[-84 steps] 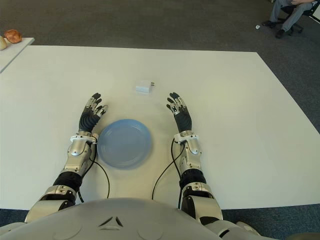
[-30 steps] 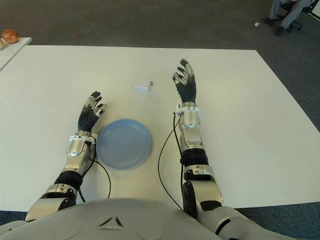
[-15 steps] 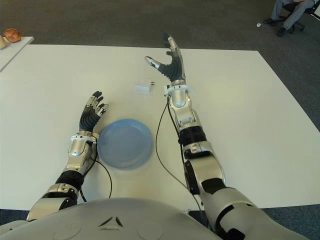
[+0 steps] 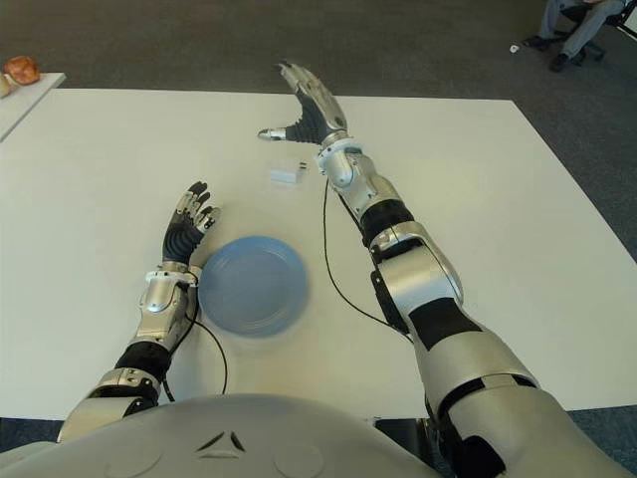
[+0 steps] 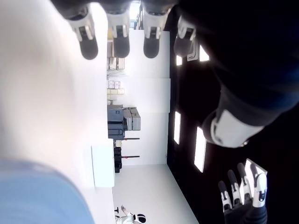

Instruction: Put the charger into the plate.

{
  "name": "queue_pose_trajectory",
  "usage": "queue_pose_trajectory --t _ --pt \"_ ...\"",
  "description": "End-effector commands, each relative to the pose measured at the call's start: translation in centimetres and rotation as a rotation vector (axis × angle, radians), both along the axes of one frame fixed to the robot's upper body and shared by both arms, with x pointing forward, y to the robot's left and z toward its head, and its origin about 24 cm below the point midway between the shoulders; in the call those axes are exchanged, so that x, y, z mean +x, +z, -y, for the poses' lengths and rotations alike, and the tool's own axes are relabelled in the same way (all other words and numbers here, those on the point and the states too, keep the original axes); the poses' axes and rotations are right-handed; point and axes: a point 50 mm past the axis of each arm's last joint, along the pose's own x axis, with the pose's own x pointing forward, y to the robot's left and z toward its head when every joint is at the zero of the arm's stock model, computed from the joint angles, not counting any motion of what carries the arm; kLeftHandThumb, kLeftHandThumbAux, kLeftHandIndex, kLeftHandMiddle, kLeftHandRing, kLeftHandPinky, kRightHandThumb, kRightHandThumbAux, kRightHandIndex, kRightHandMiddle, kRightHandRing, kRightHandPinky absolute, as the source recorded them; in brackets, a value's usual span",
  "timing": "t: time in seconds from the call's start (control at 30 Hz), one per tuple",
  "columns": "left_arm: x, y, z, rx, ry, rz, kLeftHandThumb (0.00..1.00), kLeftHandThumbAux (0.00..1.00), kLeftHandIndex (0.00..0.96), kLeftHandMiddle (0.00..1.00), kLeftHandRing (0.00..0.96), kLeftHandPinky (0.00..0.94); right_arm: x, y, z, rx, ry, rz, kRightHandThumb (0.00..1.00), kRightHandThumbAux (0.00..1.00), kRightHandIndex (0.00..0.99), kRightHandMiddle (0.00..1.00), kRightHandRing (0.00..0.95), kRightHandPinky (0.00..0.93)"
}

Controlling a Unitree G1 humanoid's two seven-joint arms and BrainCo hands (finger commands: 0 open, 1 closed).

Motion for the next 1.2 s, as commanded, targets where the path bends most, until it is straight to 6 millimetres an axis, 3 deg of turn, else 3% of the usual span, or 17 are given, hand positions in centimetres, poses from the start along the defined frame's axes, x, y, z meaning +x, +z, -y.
queue_pose_trajectory --t 0.03,0.3,0.7,1.2 --pt "-3.6 -3.9 1.0 -0.037 -0.002 -0.225 0.08 0.609 0.0 0.057 0.063 0.09 -0.1 -2.7 -0.4 -0.224 0.019 -0.096 0.149 0.565 0.002 0.001 0.002 0.003" --pt "-3.8 -3.8 1.0 -0.038 -0.004 -0.223 0.079 0.6 0.0 0.056 0.061 0.092 -0.1 -4.4 -0.2 -0.398 0.066 -0.297 0.02 0.511 0.0 0.0 0.0 0.0" --pt "-4.0 -3.7 1.0 -0.034 -0.001 -0.217 0.083 0.602 0.0 0.066 0.066 0.09 -0.4 -5.6 -0.8 -0.554 0.102 -0.457 0.0 0.472 0.0 0.0 0.0 0.0" --pt "-4.1 -3.7 0.9 -0.045 0.007 -0.227 0.042 0.596 0.005 0.064 0.067 0.094 -1.3 -7.4 -1.5 -0.494 0.087 -0.507 0.0 0.567 0.0 0.0 0.0 0.0"
